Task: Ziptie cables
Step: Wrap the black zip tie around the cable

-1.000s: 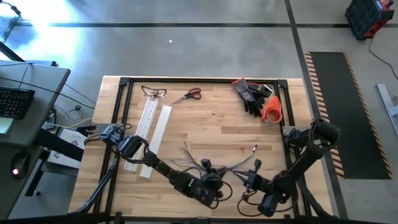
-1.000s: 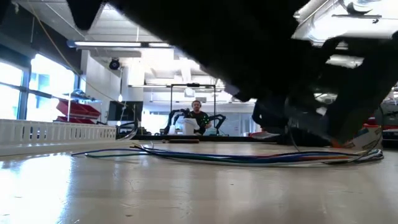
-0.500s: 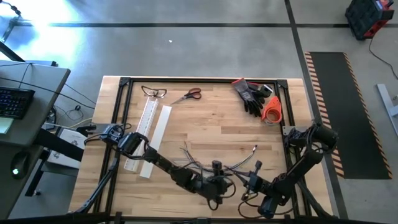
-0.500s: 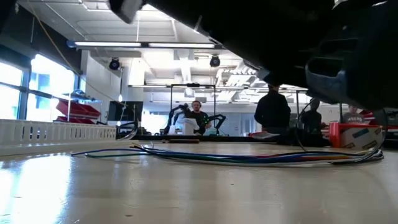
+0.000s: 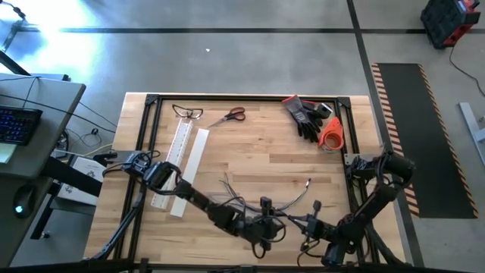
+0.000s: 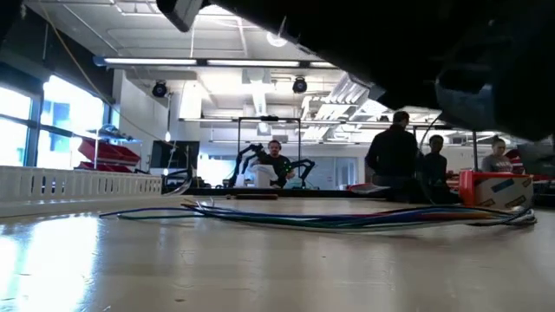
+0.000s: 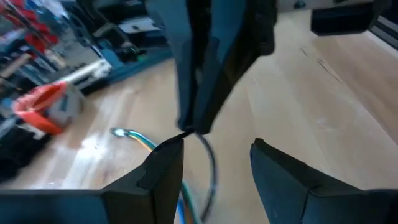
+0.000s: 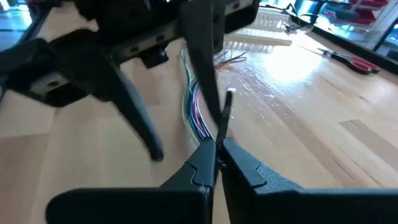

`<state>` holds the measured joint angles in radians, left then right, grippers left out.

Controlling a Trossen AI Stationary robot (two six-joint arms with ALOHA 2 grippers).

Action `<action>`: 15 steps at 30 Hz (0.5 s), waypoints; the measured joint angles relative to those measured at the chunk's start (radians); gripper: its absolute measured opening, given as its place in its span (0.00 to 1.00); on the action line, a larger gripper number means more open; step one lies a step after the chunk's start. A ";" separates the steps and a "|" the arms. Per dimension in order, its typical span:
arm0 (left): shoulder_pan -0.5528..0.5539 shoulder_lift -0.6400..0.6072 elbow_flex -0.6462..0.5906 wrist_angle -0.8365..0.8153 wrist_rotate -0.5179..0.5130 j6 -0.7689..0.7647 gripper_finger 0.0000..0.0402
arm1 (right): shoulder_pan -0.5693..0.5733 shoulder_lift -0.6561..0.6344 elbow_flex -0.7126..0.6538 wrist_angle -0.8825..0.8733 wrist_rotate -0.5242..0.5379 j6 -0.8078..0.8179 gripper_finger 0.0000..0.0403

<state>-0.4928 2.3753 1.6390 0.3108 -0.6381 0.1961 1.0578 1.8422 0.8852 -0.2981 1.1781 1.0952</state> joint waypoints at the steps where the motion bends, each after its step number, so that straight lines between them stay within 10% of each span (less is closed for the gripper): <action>1: -0.001 0.000 0.000 0.009 -0.016 0.010 0.42 | 0.001 0.000 0.000 -0.004 0.000 0.000 0.00; 15: -0.003 -0.028 0.001 -0.031 0.034 -0.046 0.42 | -0.006 0.000 0.000 -0.069 -0.032 0.024 0.00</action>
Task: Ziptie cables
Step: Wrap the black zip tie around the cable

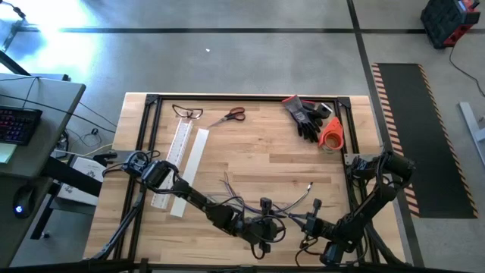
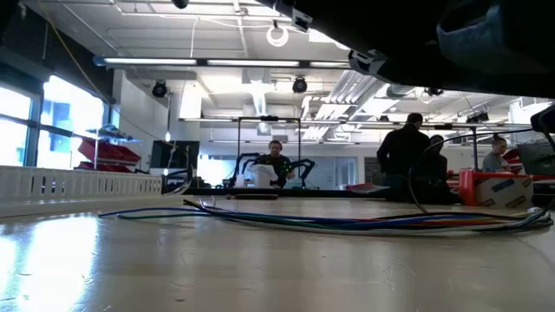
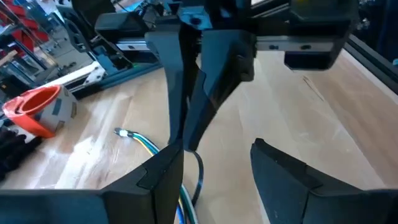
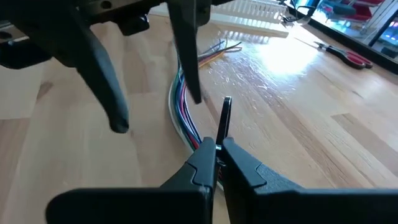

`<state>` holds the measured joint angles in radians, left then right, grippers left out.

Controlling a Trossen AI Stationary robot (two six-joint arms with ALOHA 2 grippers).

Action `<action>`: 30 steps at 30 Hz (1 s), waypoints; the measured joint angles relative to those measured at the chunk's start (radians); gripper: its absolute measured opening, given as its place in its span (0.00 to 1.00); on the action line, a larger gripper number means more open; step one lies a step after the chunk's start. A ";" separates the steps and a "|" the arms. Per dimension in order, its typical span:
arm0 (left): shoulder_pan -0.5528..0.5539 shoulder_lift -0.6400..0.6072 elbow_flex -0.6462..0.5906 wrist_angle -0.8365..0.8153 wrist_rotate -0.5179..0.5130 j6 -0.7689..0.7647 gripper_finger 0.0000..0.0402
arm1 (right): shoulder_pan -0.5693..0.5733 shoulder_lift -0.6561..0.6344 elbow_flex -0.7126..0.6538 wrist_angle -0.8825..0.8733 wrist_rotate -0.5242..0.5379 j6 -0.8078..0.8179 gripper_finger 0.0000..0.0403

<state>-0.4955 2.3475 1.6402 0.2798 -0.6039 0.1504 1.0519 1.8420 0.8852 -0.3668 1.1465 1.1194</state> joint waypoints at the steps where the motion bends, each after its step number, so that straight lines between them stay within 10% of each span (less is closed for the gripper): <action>1: 0.001 -0.001 0.000 0.006 -0.005 0.002 0.42 | 0.000 0.000 0.000 0.000 0.000 -0.002 0.00; 17: 0.084 -0.002 -0.001 -0.032 0.159 0.087 0.39 | 0.035 -0.053 0.000 0.012 0.001 -0.073 0.00; 30: 0.098 -0.002 -0.001 -0.030 0.258 0.053 0.02 | 0.035 -0.053 0.000 0.029 0.002 -0.074 0.01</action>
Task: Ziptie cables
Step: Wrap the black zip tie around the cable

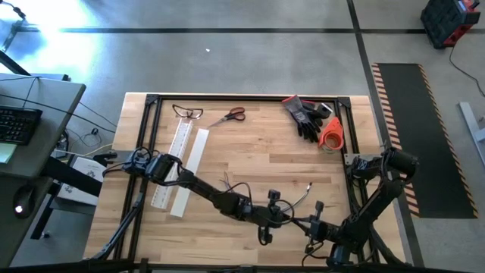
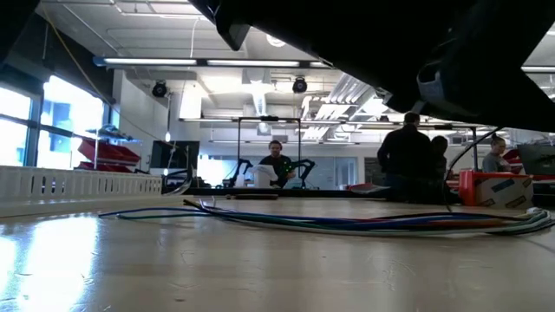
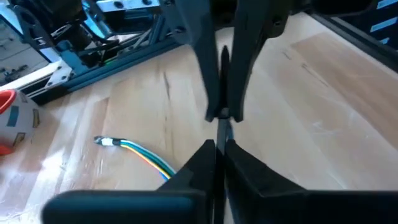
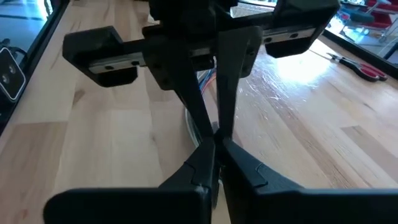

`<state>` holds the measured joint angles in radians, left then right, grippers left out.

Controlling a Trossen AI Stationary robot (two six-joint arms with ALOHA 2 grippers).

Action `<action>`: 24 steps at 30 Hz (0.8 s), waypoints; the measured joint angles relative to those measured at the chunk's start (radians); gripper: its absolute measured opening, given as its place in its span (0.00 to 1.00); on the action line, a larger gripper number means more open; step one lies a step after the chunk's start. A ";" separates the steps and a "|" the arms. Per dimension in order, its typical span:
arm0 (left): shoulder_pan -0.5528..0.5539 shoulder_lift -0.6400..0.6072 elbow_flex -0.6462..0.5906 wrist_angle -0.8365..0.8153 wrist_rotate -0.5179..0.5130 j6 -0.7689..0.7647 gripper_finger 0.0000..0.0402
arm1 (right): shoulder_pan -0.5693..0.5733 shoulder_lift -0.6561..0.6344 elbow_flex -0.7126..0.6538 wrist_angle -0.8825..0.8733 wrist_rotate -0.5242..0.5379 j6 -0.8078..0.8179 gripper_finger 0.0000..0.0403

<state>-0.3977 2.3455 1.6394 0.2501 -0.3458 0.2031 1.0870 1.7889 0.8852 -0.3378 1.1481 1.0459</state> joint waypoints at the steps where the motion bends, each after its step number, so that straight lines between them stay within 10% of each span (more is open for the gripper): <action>1: -0.001 0.000 0.000 0.001 0.000 0.000 0.01 | 0.000 0.000 0.000 0.002 -0.001 -0.001 0.03; 14: -0.001 0.000 0.000 -0.021 -0.004 -0.016 0.00 | 0.003 -0.121 0.000 -0.013 -0.240 -0.187 0.50; 24: -0.001 0.000 0.000 -0.021 -0.005 -0.017 0.00 | -0.024 -0.141 0.000 -0.069 -0.283 -0.216 0.42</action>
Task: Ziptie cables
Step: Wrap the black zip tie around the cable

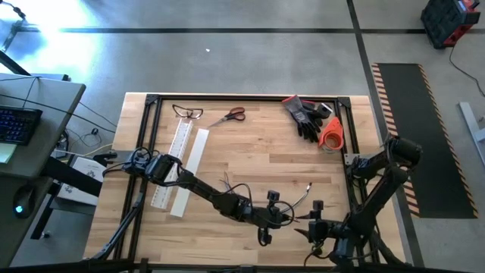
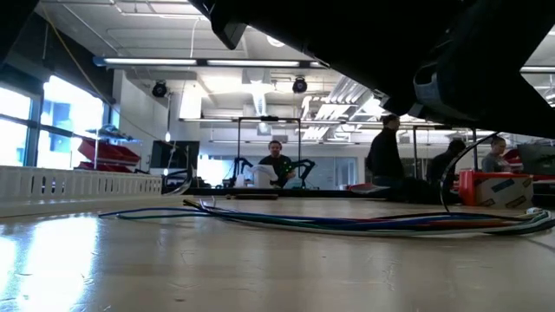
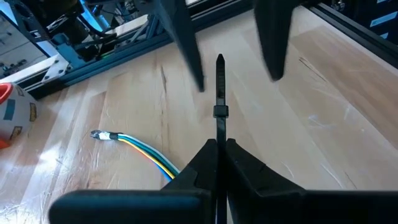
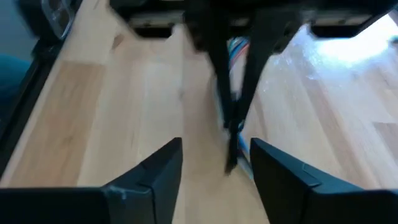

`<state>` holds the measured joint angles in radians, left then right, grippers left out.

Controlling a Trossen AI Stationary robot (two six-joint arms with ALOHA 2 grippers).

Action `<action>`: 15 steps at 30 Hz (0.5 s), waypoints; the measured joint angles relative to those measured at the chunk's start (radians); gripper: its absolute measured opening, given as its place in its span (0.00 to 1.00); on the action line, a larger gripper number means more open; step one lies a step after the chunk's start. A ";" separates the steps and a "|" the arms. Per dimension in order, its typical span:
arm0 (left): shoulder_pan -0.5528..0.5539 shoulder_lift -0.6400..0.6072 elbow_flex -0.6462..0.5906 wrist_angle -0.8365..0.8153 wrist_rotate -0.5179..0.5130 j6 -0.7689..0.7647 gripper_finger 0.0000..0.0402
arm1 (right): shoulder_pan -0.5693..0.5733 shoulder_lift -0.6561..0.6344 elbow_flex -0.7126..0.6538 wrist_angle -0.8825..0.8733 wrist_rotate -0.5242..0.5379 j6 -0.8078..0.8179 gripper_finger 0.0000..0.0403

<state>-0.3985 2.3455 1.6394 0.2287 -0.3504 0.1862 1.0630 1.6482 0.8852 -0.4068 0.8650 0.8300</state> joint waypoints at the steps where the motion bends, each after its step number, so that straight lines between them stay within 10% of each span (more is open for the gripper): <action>1: 0.000 0.000 0.000 0.000 0.000 0.000 0.00 | -0.004 0.000 0.000 0.006 0.014 -0.002 0.40; 15: -0.001 0.000 0.000 0.000 0.000 -0.001 0.00 | -0.046 0.000 0.000 0.019 -0.006 -0.053 0.02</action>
<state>-0.3996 2.3459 1.6394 0.2291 -0.3500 0.1856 1.0172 1.6478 0.8852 -0.3880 0.8588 0.7769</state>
